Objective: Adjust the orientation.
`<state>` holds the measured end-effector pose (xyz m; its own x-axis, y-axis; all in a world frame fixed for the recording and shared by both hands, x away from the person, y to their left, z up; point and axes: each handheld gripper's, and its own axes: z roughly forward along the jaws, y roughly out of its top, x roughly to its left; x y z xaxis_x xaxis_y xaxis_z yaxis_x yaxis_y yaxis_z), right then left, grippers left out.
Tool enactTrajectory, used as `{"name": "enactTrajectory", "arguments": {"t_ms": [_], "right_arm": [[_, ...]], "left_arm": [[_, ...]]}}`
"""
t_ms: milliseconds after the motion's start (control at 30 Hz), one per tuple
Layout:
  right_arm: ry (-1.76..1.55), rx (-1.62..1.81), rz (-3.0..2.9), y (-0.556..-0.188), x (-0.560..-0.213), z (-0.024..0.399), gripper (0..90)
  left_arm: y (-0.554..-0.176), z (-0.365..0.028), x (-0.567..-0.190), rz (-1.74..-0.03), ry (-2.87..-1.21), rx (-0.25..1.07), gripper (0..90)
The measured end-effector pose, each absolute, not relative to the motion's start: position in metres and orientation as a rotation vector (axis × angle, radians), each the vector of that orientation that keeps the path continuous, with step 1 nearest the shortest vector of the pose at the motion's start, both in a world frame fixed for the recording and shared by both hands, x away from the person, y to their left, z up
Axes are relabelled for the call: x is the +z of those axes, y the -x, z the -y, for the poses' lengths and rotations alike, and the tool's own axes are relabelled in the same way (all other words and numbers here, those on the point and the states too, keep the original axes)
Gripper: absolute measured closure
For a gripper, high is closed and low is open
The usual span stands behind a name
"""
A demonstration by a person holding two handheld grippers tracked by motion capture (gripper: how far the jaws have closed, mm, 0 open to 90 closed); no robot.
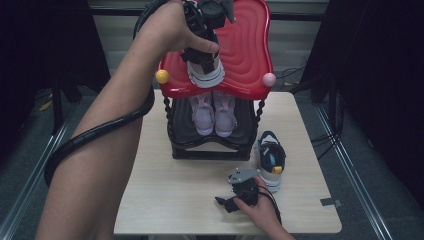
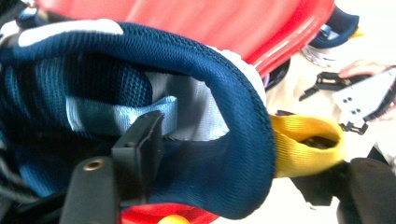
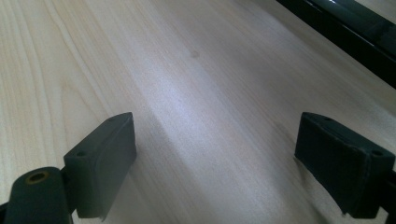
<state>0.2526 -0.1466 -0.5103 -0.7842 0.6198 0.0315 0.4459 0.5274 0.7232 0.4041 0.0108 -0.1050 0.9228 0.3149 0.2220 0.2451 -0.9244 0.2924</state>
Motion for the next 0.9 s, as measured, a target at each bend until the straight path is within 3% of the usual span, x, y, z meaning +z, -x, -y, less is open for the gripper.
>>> {"name": "enactTrajectory", "arguments": {"t_ms": [900], "right_arm": [[-0.901, 1.109, -2.539, -0.2527, -0.5105, 0.1464, 11.9]], "left_arm": [[-0.4004, -0.0147, -0.0995, -0.387, -2.823, 0.441, 30.4]]}}
